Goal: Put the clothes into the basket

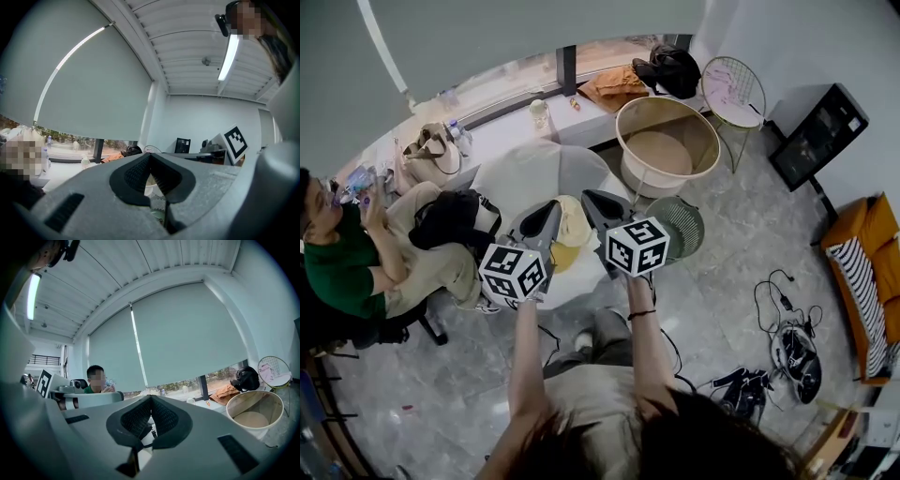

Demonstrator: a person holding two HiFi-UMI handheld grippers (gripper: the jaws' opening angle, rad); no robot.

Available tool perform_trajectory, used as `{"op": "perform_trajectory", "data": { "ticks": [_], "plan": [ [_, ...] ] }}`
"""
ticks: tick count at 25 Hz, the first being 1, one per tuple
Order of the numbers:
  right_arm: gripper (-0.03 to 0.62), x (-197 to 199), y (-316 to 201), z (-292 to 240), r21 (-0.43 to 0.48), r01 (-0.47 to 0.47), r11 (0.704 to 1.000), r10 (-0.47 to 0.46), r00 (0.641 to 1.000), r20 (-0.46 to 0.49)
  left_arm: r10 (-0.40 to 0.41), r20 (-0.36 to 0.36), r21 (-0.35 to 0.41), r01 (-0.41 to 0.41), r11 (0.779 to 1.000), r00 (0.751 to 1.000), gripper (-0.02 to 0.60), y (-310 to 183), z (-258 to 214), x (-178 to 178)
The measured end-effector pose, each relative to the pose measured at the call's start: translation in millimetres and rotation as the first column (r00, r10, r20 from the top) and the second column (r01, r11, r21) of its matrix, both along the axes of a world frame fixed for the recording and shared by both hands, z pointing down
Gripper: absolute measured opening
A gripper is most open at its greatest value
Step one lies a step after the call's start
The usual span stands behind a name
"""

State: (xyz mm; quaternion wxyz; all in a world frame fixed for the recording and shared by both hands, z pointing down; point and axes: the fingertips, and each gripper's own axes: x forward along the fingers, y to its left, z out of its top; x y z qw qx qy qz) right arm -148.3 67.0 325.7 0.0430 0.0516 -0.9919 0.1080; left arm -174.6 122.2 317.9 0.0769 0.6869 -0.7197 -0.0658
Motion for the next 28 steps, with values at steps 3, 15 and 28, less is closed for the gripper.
{"op": "perform_trajectory", "data": {
  "ticks": [3, 15, 28],
  "plan": [
    [0.009, -8.8, -11.0, 7.2, -0.008, 0.012, 1.0, -0.012, 1.0, -0.013, -0.012, -0.005, -0.013, 0.012, 1.0, 1.0, 0.011, -12.2, 5.4, -8.9],
    [0.009, -52.7, -82.4, -0.8, -0.001, 0.15, 0.989, -0.149, 0.988, -0.034, -0.096, -0.019, -0.027, 0.095, 0.995, 0.995, 0.011, -89.1, 1.2, -40.5],
    [0.009, -88.2, -131.2, 28.5, -0.028, 0.264, 0.964, -0.266, 0.958, -0.108, -0.243, -0.092, -0.047, 0.24, 0.97, 0.966, 0.011, -130.8, 24.7, -74.7]
  ]
}}
